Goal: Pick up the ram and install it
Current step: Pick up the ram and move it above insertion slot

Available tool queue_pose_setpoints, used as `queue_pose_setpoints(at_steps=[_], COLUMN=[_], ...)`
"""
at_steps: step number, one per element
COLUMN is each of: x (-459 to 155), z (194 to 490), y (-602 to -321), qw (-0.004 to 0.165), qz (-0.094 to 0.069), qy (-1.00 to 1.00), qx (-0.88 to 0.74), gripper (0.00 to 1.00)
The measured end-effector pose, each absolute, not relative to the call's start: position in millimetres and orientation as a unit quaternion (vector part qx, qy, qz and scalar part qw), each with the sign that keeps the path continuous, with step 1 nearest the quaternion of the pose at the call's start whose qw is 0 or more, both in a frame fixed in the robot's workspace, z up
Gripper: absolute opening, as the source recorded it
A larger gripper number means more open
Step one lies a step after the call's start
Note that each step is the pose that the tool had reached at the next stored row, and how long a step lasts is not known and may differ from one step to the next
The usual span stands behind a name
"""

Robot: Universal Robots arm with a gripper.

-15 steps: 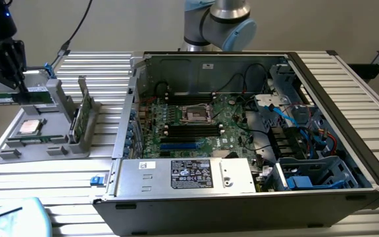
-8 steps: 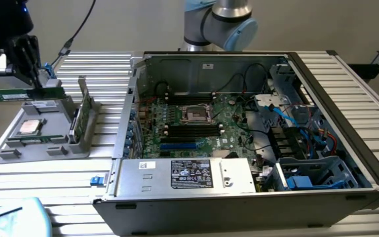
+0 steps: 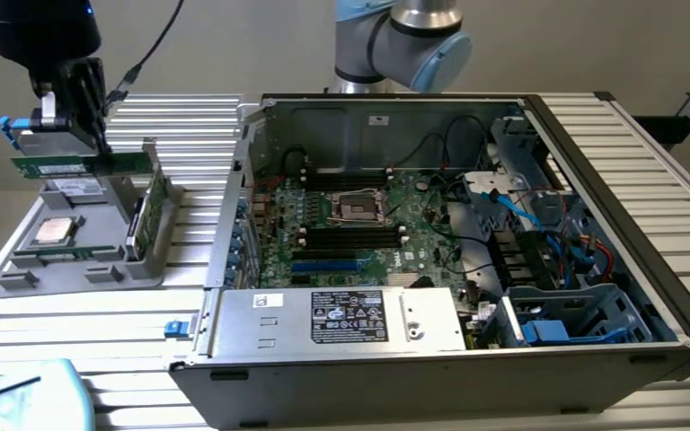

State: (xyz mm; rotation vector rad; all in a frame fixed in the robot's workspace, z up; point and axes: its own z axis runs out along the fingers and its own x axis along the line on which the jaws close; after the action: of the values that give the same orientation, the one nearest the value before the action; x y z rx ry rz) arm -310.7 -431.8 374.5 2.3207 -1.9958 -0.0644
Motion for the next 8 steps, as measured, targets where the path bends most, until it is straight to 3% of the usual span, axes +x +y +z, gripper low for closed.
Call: queue_pose_setpoints(at_steps=[8], x=[-275], z=[382], y=[-432], qw=[0.040], qz=[-0.021], qy=[-0.651], qx=[0.757], gripper=[0.14])
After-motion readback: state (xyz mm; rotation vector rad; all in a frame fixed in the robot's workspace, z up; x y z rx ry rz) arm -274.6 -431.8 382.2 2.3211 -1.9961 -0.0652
